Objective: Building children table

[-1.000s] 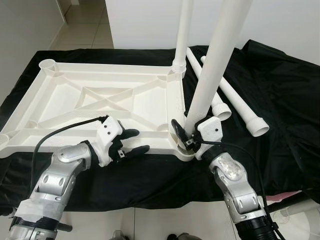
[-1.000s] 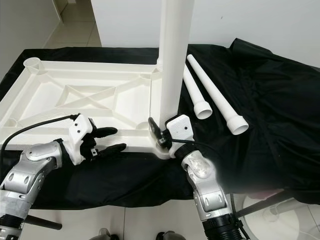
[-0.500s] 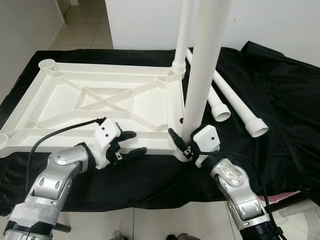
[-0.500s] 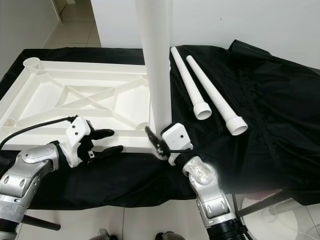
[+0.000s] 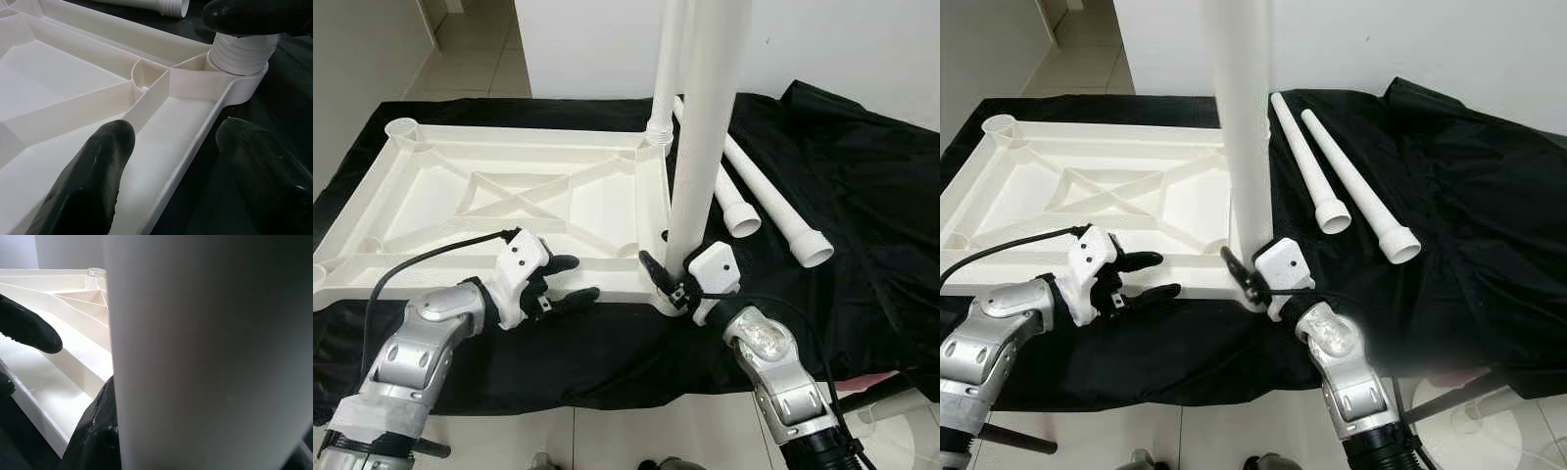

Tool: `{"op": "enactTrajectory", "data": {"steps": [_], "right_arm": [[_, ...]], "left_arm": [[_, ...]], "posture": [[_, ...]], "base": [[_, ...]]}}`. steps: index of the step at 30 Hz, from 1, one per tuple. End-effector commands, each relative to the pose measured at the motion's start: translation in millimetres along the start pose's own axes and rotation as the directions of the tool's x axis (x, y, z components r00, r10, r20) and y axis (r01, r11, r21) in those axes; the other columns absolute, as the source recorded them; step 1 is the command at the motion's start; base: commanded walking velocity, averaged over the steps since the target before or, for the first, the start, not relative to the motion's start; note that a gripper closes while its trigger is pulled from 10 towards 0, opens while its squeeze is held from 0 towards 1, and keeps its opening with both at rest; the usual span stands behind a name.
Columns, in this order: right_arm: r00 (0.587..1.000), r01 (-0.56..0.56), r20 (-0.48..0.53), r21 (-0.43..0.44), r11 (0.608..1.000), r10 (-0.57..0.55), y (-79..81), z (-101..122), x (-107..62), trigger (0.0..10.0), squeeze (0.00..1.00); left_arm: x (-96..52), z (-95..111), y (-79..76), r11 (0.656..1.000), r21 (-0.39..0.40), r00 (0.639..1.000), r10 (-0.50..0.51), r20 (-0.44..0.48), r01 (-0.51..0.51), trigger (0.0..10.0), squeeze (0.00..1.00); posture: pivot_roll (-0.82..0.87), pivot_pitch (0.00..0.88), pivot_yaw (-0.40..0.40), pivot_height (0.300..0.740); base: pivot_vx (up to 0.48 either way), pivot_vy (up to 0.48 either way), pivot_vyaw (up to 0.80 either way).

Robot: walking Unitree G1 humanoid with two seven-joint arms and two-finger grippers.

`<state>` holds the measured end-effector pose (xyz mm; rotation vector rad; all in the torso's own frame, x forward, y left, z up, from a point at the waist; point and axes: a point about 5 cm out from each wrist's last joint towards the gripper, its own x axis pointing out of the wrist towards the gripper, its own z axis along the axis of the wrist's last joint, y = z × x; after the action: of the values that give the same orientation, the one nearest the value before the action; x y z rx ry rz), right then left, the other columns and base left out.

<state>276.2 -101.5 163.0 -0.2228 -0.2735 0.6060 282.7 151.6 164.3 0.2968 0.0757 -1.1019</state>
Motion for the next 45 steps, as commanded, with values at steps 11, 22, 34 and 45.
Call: {"op": "enactTrajectory", "data": {"steps": [11, 22, 34, 45], "right_arm": [[0.989, 0.066, -0.142, 0.161, 0.985, -0.044, -0.8, -20.8, 2.6, 10.0, 0.0], [0.976, 0.154, -0.189, 0.236, 0.959, -0.11, -6.6, -26.5, 3.6, 10.0, 0.0], [0.963, 0.225, -0.212, 0.289, 0.931, -0.167, -11.5, -29.6, 3.2, 10.0, 0.0], [0.966, 0.229, -0.184, 0.274, 0.934, -0.183, -10.5, -25.8, 1.6, 10.0, 0.0]], "left_arm": [[-2.8, -1.5, 4.7, 0.999, 0.003, 0.999, 0.039, -0.022, -0.039, 10.0, 0.0], [-2.9, -0.7, 5.9, 0.999, 0.006, 0.999, 0.04, -0.022, -0.04, 10.0, 0.0], [-3.7, 0.1, 6.4, 0.999, 0.01, 0.999, 0.041, -0.022, -0.041, 10.0, 0.0], [-3.6, 1.3, 4.5, 1.0, -0.001, 1.0, 0.024, -0.015, -0.024, 10.0, 0.0]], "posture": [[-0.03, 0.12, -0.003, 0.74], [-0.03, 0.117, -0.001, 0.74], [-0.03, 0.116, 0.0, 0.74], [-0.03, 0.12, 0.001, 0.74]], "base": [[0.0, 0.0, 0.0], [0.0, 0.0, 0.0], [0.0, 0.0, 0.0], [0.0, 0.0, 0.0]]}}
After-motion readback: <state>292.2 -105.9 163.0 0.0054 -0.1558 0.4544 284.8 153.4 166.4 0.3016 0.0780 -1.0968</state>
